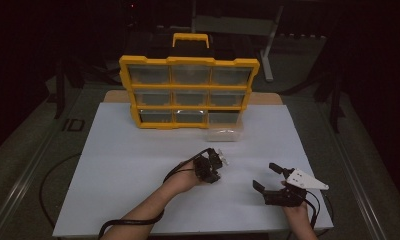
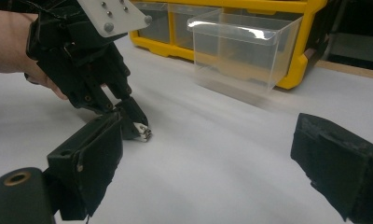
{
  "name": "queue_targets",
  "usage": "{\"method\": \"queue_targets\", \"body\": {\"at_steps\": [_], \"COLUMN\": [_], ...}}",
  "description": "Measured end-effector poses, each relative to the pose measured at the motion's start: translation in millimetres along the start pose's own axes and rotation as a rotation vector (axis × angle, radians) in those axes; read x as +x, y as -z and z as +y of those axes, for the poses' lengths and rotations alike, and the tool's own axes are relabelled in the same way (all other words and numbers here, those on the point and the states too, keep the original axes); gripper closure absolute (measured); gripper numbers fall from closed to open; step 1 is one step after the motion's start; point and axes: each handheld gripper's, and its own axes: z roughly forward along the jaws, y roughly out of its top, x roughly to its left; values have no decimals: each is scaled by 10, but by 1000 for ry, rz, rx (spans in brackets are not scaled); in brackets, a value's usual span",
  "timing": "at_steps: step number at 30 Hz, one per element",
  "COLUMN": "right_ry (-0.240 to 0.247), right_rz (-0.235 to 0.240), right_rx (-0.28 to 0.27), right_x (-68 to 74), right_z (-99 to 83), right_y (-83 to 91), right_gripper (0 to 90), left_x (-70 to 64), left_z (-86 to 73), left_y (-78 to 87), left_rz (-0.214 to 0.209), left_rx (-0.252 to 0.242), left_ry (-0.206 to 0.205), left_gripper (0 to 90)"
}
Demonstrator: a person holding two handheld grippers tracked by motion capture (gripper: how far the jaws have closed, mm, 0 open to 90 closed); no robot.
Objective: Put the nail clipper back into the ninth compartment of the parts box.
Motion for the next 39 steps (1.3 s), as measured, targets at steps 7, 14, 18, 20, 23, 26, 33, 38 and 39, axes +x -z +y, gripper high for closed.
{"method": "queue_targets", "body": {"at_steps": [7, 14, 18, 20, 23, 26, 33, 38, 39], "right_ry": [-3, 3, 3, 3, 3, 3, -1, -4, -3], "right_rz": [-5, -7, -9, -8, -7, -8, -9, -8, -8], "right_rx": [-10, -12, -10, -11, -12, -11, -11, -11, -11], "right_x": [-6, 3, 0, 0, 1, -1, -3, -1, -2], "right_z": [5, 13, 9, 8, 8, 7, 5, 5, 4], "right_y": [16, 20, 16, 12, 12, 14, 12, 10, 9], "right_gripper": [92, 91, 92, 92, 91, 92, 92, 92, 92], "left_x": [-23, 6, 42, 52, 58, 69, 95, 136, 144], "left_z": [-26, -60, -86, -91, -86, -73, -41, -7, 3], "left_y": [191, 421, 513, 542, 577, 612, 708, 819, 838], "left_rz": [30, -50, -80, -90, -101, -105, -114, -124, -127], "left_rx": [-45, -111, -134, -139, -138, -130, -142, -177, -180], "left_ry": [-1, -4, 0, -5, -25, -47, -86, -123, -122], "left_gripper": [781, 780, 780, 781, 781, 781, 780, 780, 780]}}
